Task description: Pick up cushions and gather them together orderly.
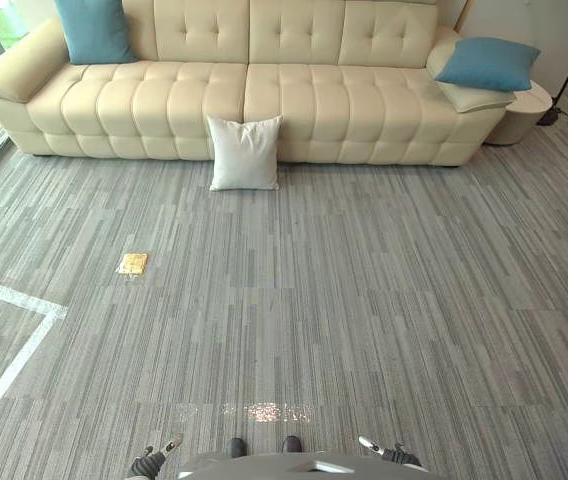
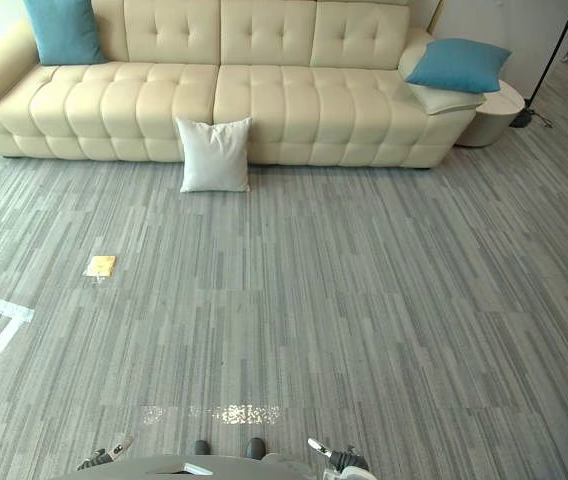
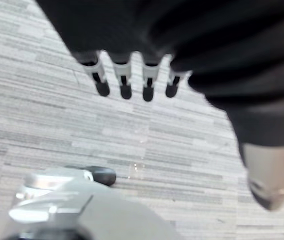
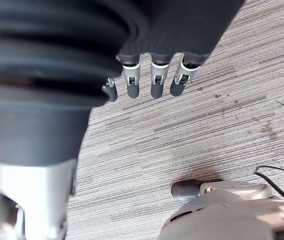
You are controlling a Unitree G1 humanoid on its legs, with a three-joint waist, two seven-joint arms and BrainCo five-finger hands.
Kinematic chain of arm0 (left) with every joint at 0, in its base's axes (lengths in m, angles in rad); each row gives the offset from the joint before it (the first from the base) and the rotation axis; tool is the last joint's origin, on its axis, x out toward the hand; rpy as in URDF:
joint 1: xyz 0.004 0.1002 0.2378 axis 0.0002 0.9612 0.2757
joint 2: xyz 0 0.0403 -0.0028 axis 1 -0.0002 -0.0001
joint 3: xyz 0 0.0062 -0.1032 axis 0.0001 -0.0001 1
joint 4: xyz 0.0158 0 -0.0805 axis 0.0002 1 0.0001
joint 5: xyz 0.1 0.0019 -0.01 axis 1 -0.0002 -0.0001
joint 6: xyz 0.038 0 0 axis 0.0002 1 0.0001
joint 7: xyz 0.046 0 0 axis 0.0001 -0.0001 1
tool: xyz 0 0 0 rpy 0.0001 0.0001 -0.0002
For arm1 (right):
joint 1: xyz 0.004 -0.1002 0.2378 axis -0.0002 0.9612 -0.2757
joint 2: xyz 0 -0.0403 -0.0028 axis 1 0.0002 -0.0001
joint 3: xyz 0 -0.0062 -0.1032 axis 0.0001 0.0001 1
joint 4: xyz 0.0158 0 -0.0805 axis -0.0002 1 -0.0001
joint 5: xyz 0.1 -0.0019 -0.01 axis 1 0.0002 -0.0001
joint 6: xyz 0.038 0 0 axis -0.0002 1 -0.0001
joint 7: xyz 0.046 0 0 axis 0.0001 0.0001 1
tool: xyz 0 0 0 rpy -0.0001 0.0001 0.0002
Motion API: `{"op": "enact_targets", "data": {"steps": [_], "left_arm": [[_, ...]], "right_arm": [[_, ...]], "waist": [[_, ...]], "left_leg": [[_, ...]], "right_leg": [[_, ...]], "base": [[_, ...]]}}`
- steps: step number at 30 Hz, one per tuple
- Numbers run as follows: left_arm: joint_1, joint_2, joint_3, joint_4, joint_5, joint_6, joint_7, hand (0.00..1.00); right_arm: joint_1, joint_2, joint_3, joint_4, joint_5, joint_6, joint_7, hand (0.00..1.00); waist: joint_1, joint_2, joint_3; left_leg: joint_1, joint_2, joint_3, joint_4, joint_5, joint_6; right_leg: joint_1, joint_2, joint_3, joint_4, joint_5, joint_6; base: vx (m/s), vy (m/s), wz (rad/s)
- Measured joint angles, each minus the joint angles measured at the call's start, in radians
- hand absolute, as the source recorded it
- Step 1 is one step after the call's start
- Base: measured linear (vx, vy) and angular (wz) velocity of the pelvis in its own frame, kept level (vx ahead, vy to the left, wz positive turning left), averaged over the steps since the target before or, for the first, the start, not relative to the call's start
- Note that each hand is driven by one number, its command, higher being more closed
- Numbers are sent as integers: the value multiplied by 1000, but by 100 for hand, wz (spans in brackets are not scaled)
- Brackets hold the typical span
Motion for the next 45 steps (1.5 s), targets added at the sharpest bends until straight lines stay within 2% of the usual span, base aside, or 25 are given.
{"op": "enact_targets", "data": {"steps": [2,3,6,8,10,12,14,16,19,20,21,24,27,29,31,32,33,34,36,37,39,41,42,43,45], "left_arm": [[-5,-15,46,-31,-13,1,1,0],[-2,-19,54,-40,-19,1,1,0],[1,-36,52,-63,-45,-1,1,0],[-3,-41,52,-64,-55,-3,2,0],[-3,-53,51,-62,-65,-3,10,0],[3,-52,51,-58,-72,-4,15,0],[-12,-31,45,-51,-73,-16,21,0],[-24,-24,45,-51,-73,-19,20,0],[-24,-11,34,-38,-73,-17,21,0],[-25,-5,19,-37,-73,-15,21,0],[-23,-3,17,-35,-73,-8,23,0],[-26,-12,15,-36,-73,-4,22,0],[-71,-31,20,-44,-73,-5,20,0],[-87,-57,19,-44,-72,-5,19,0],[-100,-75,12,-43,-68,-6,19,0],[-108,-78,7,-41,-63,-6,19,0],[-107,-81,7,-35,-60,-5,19,0],[-112,-89,10,-5,-58,-4,19,0],[-121,-105,7,-4,-49,-5,18,0],[-120,-125,21,-5,-48,-5,19,0],[-119,-127,58,-13,-49,-5,18,0],[-111,-142,123,-33,-49,-5,19,0],[-108,-144,129,-39,-51,-5,19,0],[-100,-144,137,-61,-53,-5,18,0],[-93,-142,145,-90,-79,-10,19,0]], "right_arm": [[-1,-3,15,-23,4,0,-1,0],[0,-3,18,-24,8,0,-1,0],[-2,-4,21,-50,8,3,-3,0],[-13,-8,21,-58,9,1,-4,0],[-33,-9,24,-59,12,1,-23,0],[-46,-4,24,-47,20,2,-24,0],[-68,34,21,-17,29,1,-21,0],[-74,50,14,-8,29,2,-20,0],[-72,55,-15,3,28,0,-19,0],[-72,56,-21,-5,29,0,-17,0],[-71,52,-21,-12,31,-2,-16,0],[-64,49,-15,-72,44,-16,-16,0],[-51,63,-19,-124,70,-35,-13,0],[-53,62,-20,-132,82,-40,-13,0],[-57,65,-21,-134,89,-40,-13,0],[-59,65,-21,-133,89,-37,-13,0],[-59,62,-19,-132,87,-37,-13,0],[-71,45,-21,-131,82,-37,-11,0],[-82,38,-30,-130,80,-37,-10,0],[-83,36,-26,-130,76,-37,-8,0],[-82,34,-21,-134,68,-33,1,0],[-69,32,5,-149,68,-26,6,0],[-67,31,10,-154,68,-25,6,0],[-65,32,22,-160,68,-20,6,0],[-57,37,24,-156,70,-16,6,0]], "waist": [[9,-2,16],[12,2,18],[34,5,21],[46,9,23],[53,33,20],[62,36,16],[62,-3,-2],[74,-24,-16],[59,-34,-28],[57,-36,-26],[47,-34,-21],[21,2,-10],[0,11,-6],[-6,20,-3],[-21,23,-2],[-23,21,0],[-25,25,0],[-18,51,-2],[-20,61,4],[-21,79,-2],[-23,86,-1],[-15,99,3],[-13,102,6],[-5,112,10],[23,87,19]], "left_leg": [[-110,71,85,250,-47,45],[-160,115,106,340,-72,42],[-253,164,125,309,-75,28],[-281,157,123,180,-34,18],[-289,161,114,-60,70,-14],[-281,147,131,-40,181,2],[-323,91,156,64,77,89],[-331,57,182,130,11,133],[-260,12,185,151,-77,161],[-211,3,180,143,-107,164],[-122,-8,177,109,-130,165],[79,-4,161,-22,-135,160],[195,19,118,-108,-142,141],[241,35,108,-146,-141,138],[305,58,88,-199,-145,117],[357,69,66,-225,-157,87],[378,78,59,-230,-162,74],[404,111,59,-228,-127,6],[417,114,52,-230,-62,-32],[423,129,51,-205,7,-65],[394,152,41,-95,51,-84],[221,213,-1,359,211,-90],[179,231,1,458,192,-92],[75,265,26,659,105,-72],[-59,271,85,724,5,-31]], "right_leg": [[-3,-2,1,48,-39,-8],[4,-8,3,67,-60,-5],[20,-53,31,89,-98,26],[21,-85,55,87,-119,53],[46,-121,90,67,-154,111],[67,-146,121,38,-171,128],[80,-185,178,74,-166,132],[52,-213,183,181,-169,136],[-30,-240,219,479,-94,230],[-109,-227,234,699,-25,269],[-190,-217,211,927,-15,237],[-324,-184,75,1080,-87,131],[-455,-175,-67,837,-141,95],[-475,-162,-110,657,-127,87],[-477,-150,-143,400,-47,78],[-472,-142,-143,254,57,62],[-459,-135,-141,256,145,31],[-463,-127,-150,334,157,-11],[-474,-133,-154,409,87,-20],[-457,-113,-163,430,36,-39],[-415,-83,-162,406,10,-40],[-293,-4,-120,303,-13,-51],[-267,14,-107,286,-18,-55],[-195,51,-71,246,-39,-76],[-84,63,-14,179,-58,-74]], "base": [[-15,16,-1],[57,62,-1],[183,170,-10],[230,239,-30],[412,426,-39],[423,416,-36],[538,374,-9],[605,311,8],[554,268,12],[429,117,-4],[511,126,-7],[403,35,2],[410,-54,46],[459,-125,46],[585,-206,70],[607,-244,52],[756,-304,42],[613,-263,13],[636,-310,-1],[560,-295,-19],[503,-251,-34],[425,-159,-67],[353,-61,-89],[340,-45,-87],[328,-17,-80]]}}
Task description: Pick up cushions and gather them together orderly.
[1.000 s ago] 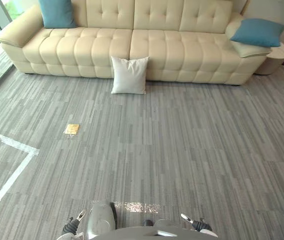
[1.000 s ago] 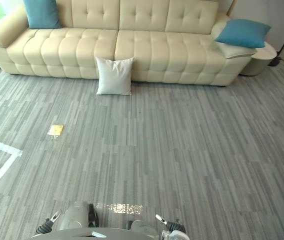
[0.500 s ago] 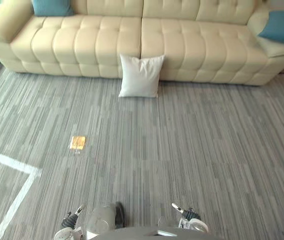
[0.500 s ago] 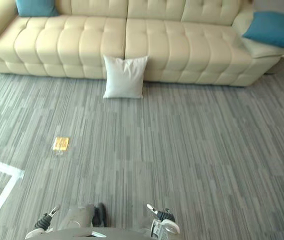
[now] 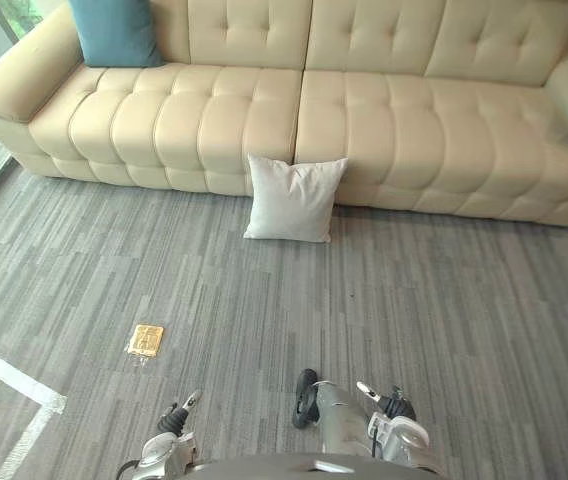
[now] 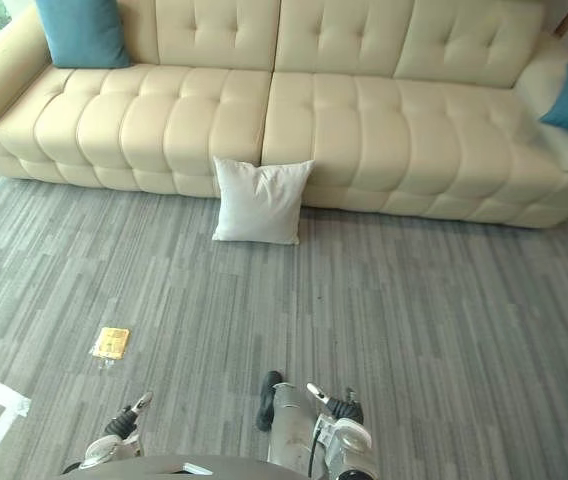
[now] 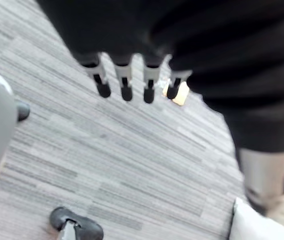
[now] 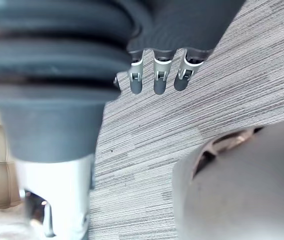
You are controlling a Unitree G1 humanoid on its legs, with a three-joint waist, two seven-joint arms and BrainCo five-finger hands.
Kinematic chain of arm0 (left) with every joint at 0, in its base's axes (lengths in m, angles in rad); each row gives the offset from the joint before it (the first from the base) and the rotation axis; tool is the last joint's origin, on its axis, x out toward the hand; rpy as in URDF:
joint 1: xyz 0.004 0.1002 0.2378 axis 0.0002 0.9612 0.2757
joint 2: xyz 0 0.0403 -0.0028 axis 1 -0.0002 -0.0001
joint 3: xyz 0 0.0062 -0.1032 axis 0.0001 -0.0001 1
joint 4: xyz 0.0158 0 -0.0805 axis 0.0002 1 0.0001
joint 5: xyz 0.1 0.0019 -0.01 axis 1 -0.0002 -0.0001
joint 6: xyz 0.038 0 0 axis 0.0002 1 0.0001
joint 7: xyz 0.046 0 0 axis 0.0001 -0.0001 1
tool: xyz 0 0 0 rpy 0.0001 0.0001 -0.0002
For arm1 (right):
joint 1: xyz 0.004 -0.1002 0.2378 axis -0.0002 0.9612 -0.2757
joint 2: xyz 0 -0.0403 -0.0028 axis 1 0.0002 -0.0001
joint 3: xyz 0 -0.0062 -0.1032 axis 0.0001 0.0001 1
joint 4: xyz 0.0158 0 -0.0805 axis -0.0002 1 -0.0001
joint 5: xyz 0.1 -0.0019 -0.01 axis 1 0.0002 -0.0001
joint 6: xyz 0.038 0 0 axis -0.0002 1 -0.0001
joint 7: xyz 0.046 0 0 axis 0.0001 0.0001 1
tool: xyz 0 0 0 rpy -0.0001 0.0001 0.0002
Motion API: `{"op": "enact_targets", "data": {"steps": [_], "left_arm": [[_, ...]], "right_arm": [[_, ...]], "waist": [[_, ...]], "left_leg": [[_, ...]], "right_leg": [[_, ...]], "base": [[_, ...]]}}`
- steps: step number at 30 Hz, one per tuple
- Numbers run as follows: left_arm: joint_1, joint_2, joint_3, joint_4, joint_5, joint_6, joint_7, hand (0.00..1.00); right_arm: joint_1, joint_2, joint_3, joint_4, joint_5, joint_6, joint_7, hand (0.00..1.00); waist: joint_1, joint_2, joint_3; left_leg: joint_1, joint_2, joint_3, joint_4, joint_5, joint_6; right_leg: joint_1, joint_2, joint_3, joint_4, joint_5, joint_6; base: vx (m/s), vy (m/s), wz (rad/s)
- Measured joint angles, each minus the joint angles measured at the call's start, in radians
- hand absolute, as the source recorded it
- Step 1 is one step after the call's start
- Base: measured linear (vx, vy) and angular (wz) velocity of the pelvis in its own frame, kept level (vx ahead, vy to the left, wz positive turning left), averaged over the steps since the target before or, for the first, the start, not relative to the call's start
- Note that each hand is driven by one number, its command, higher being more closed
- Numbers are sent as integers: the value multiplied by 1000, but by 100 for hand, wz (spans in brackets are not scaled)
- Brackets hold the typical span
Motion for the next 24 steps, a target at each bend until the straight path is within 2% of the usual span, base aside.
{"op": "enact_targets", "data": {"steps": [2,3,4,5,6,7,8,9,10,11,12,13,14,15,16,18,19,20,22,24], "left_arm": [[12,-7,-1,-26,-14,-17,-1,0],[15,-14,1,-39,-25,-23,-1,0],[15,-14,0,-43,-27,-23,-2,0],[15,-15,0,-49,-31,-23,-5,0],[13,-18,0,-54,-32,-30,-9,0],[12,-18,1,-55,-32,-31,-10,0],[13,-19,1,-55,-33,-32,-13,0],[12,-13,1,-55,-42,-34,-20,0],[12,-8,0,-54,-42,-34,-19,0],[9,13,-4,-53,-40,-34,-20,0],[8,19,-1,-51,-42,-33,-21,0],[4,28,-2,-48,-41,-30,-20,0],[2,30,-4,-45,-41,-29,-20,0],[1,40,-23,-29,-40,-23,-17,0],[-4,51,-38,-8,-39,-18,-18,0],[-7,63,-64,9,-36,-9,-18,0],[-6,63,-66,10,-36,-8,-18,0],[-6,61,-71,12,-31,-6,-18,0],[-6,62,-71,20,-28,-4,-18,0],[-5,65,-71,33,-28,-4,-18,0]], "right_arm": [[5,0,1,3,0,1,0,0],[4,2,0,7,0,2,0,0],[5,3,0,9,0,2,0,0],[5,3,0,15,0,2,-1,0],[7,5,3,29,0,3,-4,0],[8,6,6,30,0,4,-5,0],[12,5,30,31,1,4,-6,0],[10,8,50,37,1,3,-6,0],[16,15,50,42,2,3,-6,0],[4,46,50,56,2,2,-5,0],[2,60,48,56,2,1,-5,0],[2,69,44,68,1,3,-1,0],[2,69,37,69,1,3,1,0],[-3,68,27,68,1,1,1,0],[-4,70,29,67,-1,0,1,0],[-5,68,37,59,-2,-1,2,0],[-5,67,37,57,-2,-2,2,0],[-5,67,37,42,-3,-4,2,0],[-3,69,38,25,-3,-4,2,0],[2,60,34,27,-3,-8,2,0]], "waist": [[15,-1,0],[27,-1,-1],[30,-2,-1],[33,-5,-1],[43,-16,-4],[44,-19,-5],[47,-25,-12],[60,-44,-25],[62,-46,-38],[58,-86,-59],[53,-96,-61],[53,-109,-64],[54,-112,-66],[49,-114,-66],[43,-113,-65],[40,-111,-64],[38,-108,-62],[34,-94,-54],[21,-96,-56],[11,-98,-55]], "left_leg": [[-101,-8,49,-85,-51,28],[-146,-23,69,-210,-70,45],[-162,-33,69,-269,-72,48],[-187,-56,66,-397,-70,50],[-207,-103,61,-599,-26,41],[-209,-112,62,-632,-14,40],[-218,-132,62,-728,27,38],[-219,-156,63,-763,169,82],[-220,-167,68,-760,199,114],[-237,-195,83,-722,152,164],[-240,-203,86,-698,137,184],[-234,-213,101,-632,77,206],[-229,-218,104,-615,56,215],[-181,-235,112,-604,3,226],[-142,-242,114,-607,-22,231],[-51,-254,114,-641,-45,225],[-23,-256,114,-657,-52,224],[31,-258,110,-690,-68,222],[86,-259,93,-720,-80,214],[147,-258,60,-755,-81,209]], "right_leg": [[71,-4,40,-51,-8,14],[103,-13,65,-70,-15,29],[113,-19,71,-76,-20,37],[143,-31,85,-92,-35,53],[193,-67,103,-112,-61,88],[202,-74,104,-116,-65,99],[233,-92,111,-131,-88,123],[273,-127,135,-148,-119,151],[279,-132,144,-157,-119,152],[274,-168,159,-150,-103,143],[274,-183,163,-141,-90,144],[266,-207,186,-70,-73,151],[249,-213,195,-20,-66,158],[182,-229,209,180,-36,206],[125,-235,214,347,-18,243],[15,-238,195,609,-12,253],[-9,-239,182,651,-14,252],[-60,-237,149,717,-24,241],[-129,-231,94,725,-57,223],[-167,-219,31,564,-100,198]], "base": [[342,51,-63],[362,99,-58],[391,150,-48],[576,255,-36],[498,225,-30],[562,273,-22],[627,346,-28],[627,346,-32],[786,413,-36],[528,257,-13],[787,405,-4],[629,341,3],[708,388,-7],[636,329,-13],[473,238,-16],[339,140,-16],[321,117,-14],[268,80,-2],[218,18,15],[162,-65,49]]}}
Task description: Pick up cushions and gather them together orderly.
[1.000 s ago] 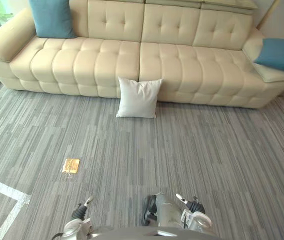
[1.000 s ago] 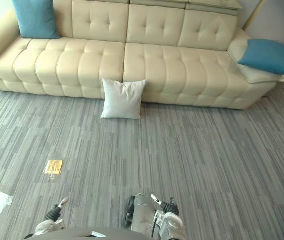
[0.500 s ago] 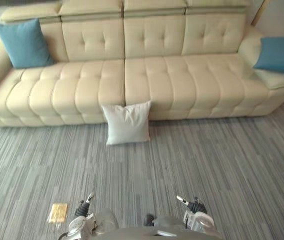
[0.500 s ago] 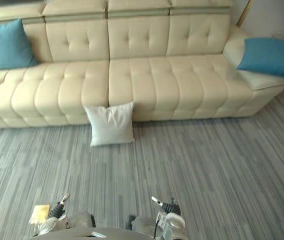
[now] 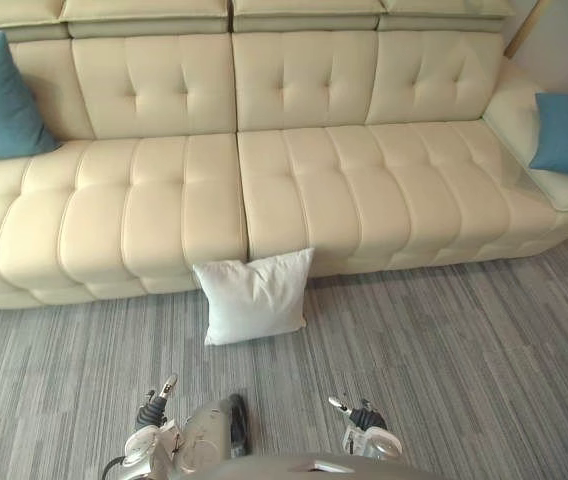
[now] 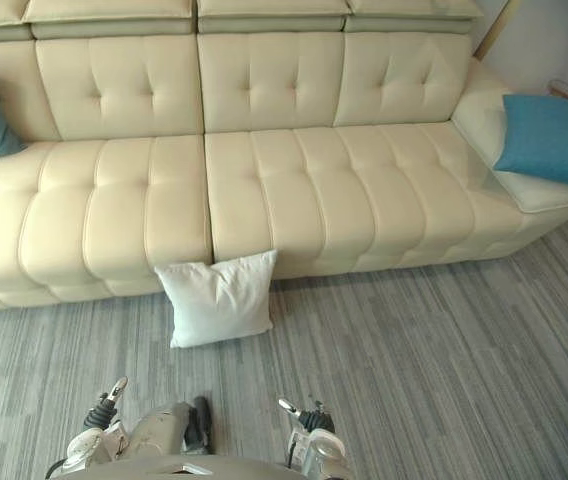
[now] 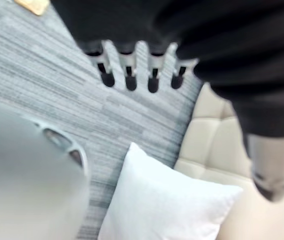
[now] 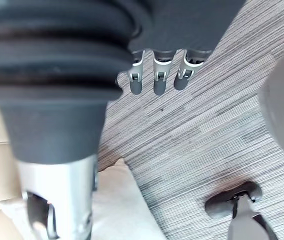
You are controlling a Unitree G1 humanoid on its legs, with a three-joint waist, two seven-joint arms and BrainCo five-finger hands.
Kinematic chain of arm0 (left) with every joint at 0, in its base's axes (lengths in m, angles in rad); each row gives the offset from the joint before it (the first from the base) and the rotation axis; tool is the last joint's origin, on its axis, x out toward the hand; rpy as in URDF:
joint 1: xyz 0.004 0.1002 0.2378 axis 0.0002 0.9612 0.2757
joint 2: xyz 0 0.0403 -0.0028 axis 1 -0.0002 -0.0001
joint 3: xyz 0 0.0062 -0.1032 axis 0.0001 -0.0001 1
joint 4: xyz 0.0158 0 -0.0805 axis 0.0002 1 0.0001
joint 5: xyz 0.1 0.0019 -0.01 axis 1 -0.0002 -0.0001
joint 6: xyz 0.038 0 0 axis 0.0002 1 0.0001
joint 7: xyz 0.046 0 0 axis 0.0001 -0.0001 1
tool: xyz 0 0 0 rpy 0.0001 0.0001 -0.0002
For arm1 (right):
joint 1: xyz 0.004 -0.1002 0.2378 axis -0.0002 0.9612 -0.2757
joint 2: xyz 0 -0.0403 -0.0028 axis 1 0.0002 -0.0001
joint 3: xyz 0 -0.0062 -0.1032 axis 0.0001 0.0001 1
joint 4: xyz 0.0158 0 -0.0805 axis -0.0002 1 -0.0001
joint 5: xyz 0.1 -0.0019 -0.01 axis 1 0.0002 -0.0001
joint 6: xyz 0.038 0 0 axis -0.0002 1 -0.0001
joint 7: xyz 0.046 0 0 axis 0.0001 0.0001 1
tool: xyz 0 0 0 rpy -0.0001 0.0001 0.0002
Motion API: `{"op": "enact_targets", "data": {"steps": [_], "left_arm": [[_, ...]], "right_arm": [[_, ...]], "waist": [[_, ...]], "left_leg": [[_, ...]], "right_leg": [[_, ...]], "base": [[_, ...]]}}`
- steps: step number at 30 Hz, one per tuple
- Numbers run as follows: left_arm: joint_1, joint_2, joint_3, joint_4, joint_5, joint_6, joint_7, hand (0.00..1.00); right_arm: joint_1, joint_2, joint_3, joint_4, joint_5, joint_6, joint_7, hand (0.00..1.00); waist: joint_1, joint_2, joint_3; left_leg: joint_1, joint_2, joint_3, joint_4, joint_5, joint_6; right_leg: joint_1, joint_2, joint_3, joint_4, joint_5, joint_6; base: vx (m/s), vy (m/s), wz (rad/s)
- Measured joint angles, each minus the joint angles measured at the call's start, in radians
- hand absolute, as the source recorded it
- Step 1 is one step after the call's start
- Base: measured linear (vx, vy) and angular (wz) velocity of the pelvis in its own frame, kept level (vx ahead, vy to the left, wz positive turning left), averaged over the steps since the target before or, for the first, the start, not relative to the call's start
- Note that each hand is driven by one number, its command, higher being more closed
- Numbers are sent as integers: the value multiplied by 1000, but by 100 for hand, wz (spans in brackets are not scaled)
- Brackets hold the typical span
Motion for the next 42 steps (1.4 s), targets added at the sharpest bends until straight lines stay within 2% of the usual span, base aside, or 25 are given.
{"op": "enact_targets", "data": {"steps": [2,3,4,5,6,8,10,12,13,14,15,16,19,20,21,22,23,24,26,29,33,35,39,40,42], "left_arm": [[1,-1,2,3,0,0,0,0],[4,-1,2,4,1,0,0,0],[11,-1,5,3,0,-1,0,0],[13,2,11,3,0,-3,0,0],[16,-12,11,7,1,-4,0,0],[26,-41,12,8,11,-7,-1,0],[27,-61,21,9,30,-9,-1,0],[28,-66,33,4,37,-10,-2,0],[28,-65,36,-6,37,-13,-3,0],[27,-64,39,-8,37,-15,-3,0],[28,-63,52,-10,37,-18,-2,0],[29,-60,56,-8,37,-17,-1,0],[30,-57,55,-7,36,-18,-1,0],[28,-54,55,-7,34,-18,-1,0],[28,-36,45,-5,36,-17,0,0],[29,-20,37,-5,35,-17,0,0],[28,-7,21,-5,36,-17,0,0],[25,1,5,-5,37,-16,0,0],[17,7,-25,5,43,-12,1,0],[6,9,-80,5,58,-12,1,0],[-31,21,-154,-12,56,-16,10,0],[-53,22,-177,-47,55,-17,23,0],[-131,33,-209,-127,9,-32,63,0],[-167,43,-218,-145,-26,-43,83,0],[-192,58,-227,-169,-47,-57,98,0]], "right_arm": [[3,-5,-2,0,0,-2,0,0],[3,-6,-4,1,0,-2,0,0],[3,-6,-5,2,0,-2,0,0],[10,-3,-9,4,1,-2,0,0],[13,-10,-17,4,0,-2,0,0],[22,-34,-19,5,0,-6,-1,0],[24,-45,-34,4,1,-12,-2,0],[27,-47,-39,9,2,-12,-2,0],[30,-46,-37,13,2,-12,-2,0],[30,-46,-37,13,2,-12,-2,0],[33,-46,-35,17,4,-12,-2,0],[32,-49,-35,20,6,-12,-2,0],[39,-56,-34,21,11,-11,-3,0],[40,-56,-32,23,11,-10,-3,0],[45,-52,-26,23,10,-6,-4,0],[57,-41,-19,24,10,-2,-2,0],[63,-32,-17,25,10,5,-3,0],[67,-29,-17,27,10,6,-3,0],[62,-31,-18,27,9,6,-3,0],[44,-49,-12,28,0,8,-6,0],[-19,-59,63,-13,-1,7,-21,0],[-59,-61,82,-53,-1,6,-32,0],[-147,-86,119,-147,-15,1,-66,0],[-178,-102,131,-184,-32,-2,-85,0],[-216,-116,144,-216,-32,-10,-106,0]], "waist": [[-6,1,-1],[-7,1,-2],[-6,1,-2],[-5,-13,-9],[-2,7,-18],[3,45,-32],[2,69,-36],[3,66,-34],[8,59,-29],[10,56,-27],[16,53,-26],[16,54,-25],[15,57,-25],[17,52,-25],[19,46,-32],[16,18,-38],[16,3,-41],[14,-2,-43],[8,3,-41],[10,21,-29],[15,27,-3],[16,29,38],[19,26,102],[21,23,119],[24,22,147]], "left_leg": [[19,0,-42,-17,-2,-18],[24,-1,-55,-22,-4,-31],[27,-2,-64,-22,-8,-40],[32,-18,-83,-21,-17,-55],[42,3,-99,-14,-27,-74],[42,36,-109,-20,-37,-95],[50,58,-132,-24,-33,-115],[47,71,-134,-2,-27,-133],[6,83,-130,85,-30,-160],[-9,86,-129,117,-30,-163],[-61,108,-101,227,-45,-165],[-79,138,-68,262,-58,-148],[-92,204,-54,190,-54,-138],[-84,195,-52,171,-60,-160],[-74,166,-37,137,-48,-146],[-63,139,-25,101,-34,-137],[-53,116,-21,71,-21,-130],[-48,101,-20,54,-15,-125],[-36,67,-17,21,0,-112],[-36,40,-19,12,5,-104],[-99,40,-21,29,8,-100],[-140,48,-23,64,7,-100],[-305,83,-42,196,-17,-100],[-373,95,-46,257,-33,-100],[-420,105,-45,304,-45,-100]], "right_leg": [[-10,13,-18,-193,6,-12],[-2,26,-11,-289,37,-28],[8,32,-8,-358,82,-48],[23,32,-3,-444,180,-67],[48,41,-14,-462,166,-54],[77,75,-34,-517,170,-58],[112,96,-64,-556,174,-63],[141,100,-88,-583,171,-66],[158,99,-102,-595,167,-70],[163,97,-102,-598,165,-72],[173,93,-104,-601,159,-71],[180,93,-104,-600,156,-66],[176,86,-91,-564,133,-40],[163,78,-76,-544,124,-28],[160,57,-54,-545,136,-19],[161,39,-45,-565,146,-13],[166,25,-41,-588,159,-8],[168,18,-40,-603,168,-2],[170,-3,-39,-628,191,24],[165,-26,-38,-626,194,25],[92,-29,-34,-588,192,26],[49,-29,-32,-551,186,27],[-106,-24,-29,-423,157,17],[-183,-24,-18,-354,136,12],[-238,-25,-11,-301,120,5]], "base": [[156,-97,63],[165,-111,55],[222,-179,42],[203,-168,33],[246,-192,30],[202,-152,13],[146,-135,23],[76,-102,43],[20,-54,41],[7,-12,31],[6,36,7],[1,55,2],[-12,161,-14],[12,253,-22],[55,241,-16],[77,250,-12],[74,177,-4],[43,119,0],[57,107,8],[35,105,6],[-47,14,-1],[-114,-53,3],[-147,-45,5],[-212,-45,-2],[-175,-46,-7]]}}
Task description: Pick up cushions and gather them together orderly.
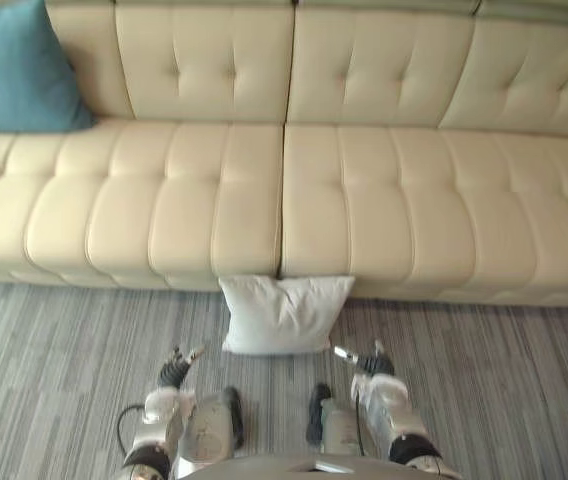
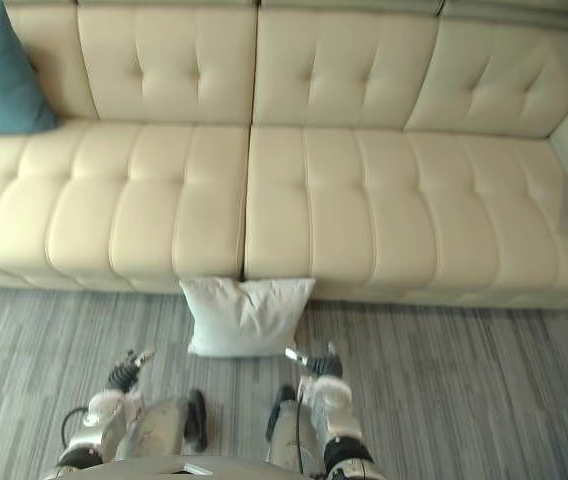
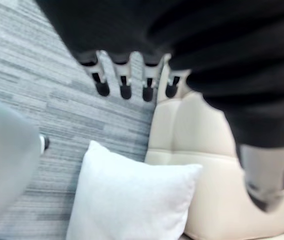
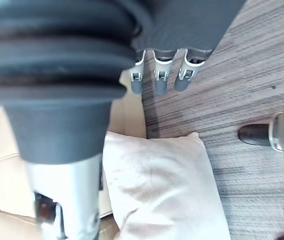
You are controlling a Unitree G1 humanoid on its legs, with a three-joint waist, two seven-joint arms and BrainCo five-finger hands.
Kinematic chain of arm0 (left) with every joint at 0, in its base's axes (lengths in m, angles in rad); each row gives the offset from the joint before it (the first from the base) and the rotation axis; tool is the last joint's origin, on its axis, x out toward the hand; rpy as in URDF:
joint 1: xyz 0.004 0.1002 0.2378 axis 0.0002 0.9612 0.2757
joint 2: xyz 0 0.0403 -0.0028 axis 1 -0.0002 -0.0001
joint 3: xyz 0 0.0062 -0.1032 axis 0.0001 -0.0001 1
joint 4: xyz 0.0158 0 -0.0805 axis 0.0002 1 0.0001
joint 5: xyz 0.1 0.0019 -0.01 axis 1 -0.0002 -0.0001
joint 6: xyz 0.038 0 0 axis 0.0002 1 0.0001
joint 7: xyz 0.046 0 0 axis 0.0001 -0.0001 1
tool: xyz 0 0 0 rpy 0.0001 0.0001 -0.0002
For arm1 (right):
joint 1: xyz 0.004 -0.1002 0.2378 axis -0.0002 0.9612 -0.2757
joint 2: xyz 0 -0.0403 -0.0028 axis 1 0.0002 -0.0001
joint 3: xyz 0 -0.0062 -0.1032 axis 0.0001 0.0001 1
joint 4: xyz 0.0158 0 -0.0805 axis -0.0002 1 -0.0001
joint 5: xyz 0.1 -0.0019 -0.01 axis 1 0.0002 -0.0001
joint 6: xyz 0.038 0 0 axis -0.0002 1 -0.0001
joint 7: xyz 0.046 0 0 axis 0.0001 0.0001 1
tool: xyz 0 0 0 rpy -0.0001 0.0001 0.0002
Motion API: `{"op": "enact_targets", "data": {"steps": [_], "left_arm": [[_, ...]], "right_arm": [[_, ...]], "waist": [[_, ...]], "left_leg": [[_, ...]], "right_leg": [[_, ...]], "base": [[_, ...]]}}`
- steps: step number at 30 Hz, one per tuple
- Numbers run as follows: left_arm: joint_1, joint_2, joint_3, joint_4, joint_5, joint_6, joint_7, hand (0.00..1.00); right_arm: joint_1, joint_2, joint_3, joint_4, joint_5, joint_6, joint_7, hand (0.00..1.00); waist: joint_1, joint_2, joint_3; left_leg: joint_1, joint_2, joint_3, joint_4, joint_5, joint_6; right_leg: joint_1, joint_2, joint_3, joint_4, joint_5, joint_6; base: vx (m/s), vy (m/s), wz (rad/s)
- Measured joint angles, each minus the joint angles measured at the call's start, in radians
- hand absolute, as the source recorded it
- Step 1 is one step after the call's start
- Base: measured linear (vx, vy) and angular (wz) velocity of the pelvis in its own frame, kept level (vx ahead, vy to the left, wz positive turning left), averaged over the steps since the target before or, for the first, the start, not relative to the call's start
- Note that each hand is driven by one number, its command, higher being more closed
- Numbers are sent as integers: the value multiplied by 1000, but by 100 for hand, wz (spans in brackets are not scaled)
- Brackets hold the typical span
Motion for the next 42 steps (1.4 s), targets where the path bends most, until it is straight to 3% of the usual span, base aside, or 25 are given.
{"op": "enact_targets", "data": {"steps": [8,16,21,32,42], "left_arm": [[-194,77,3,-34,-26,-1,38,0],[-492,158,24,-37,-28,-1,56,0],[-658,235,46,-76,-58,0,61,0],[-726,337,31,-114,-72,1,78,0],[-815,340,-218,-265,-11,-2,98,0]], "right_arm": [[-216,-40,16,-92,-13,-2,-79,0],[-501,-150,3,-94,-42,4,-137,0],[-671,-229,-57,-41,39,22,-179,0],[-736,-338,-73,23,92,42,-206,0],[-903,-307,189,-79,88,20,-215,0]], "waist": [[-2,-1,89],[-22,0,179],[-31,1,243],[-30,1,246],[-27,2,248]], "left_leg": [[-271,48,-6,133,4,-4],[-575,71,-42,248,26,0],[-805,78,-68,346,33,5],[-1093,94,-86,463,46,17],[-1184,112,-86,494,55,5]], "right_leg": [[-286,17,23,140,-4,-34],[-574,18,12,261,3,-54],[-798,14,17,367,-2,-62],[-1091,9,29,488,-7,-66],[-1193,17,34,528,-2,-88]], "base": [[-125,-63,-7],[-72,-35,6],[-76,-16,6],[-92,1,2],[-24,6,-1]]}}
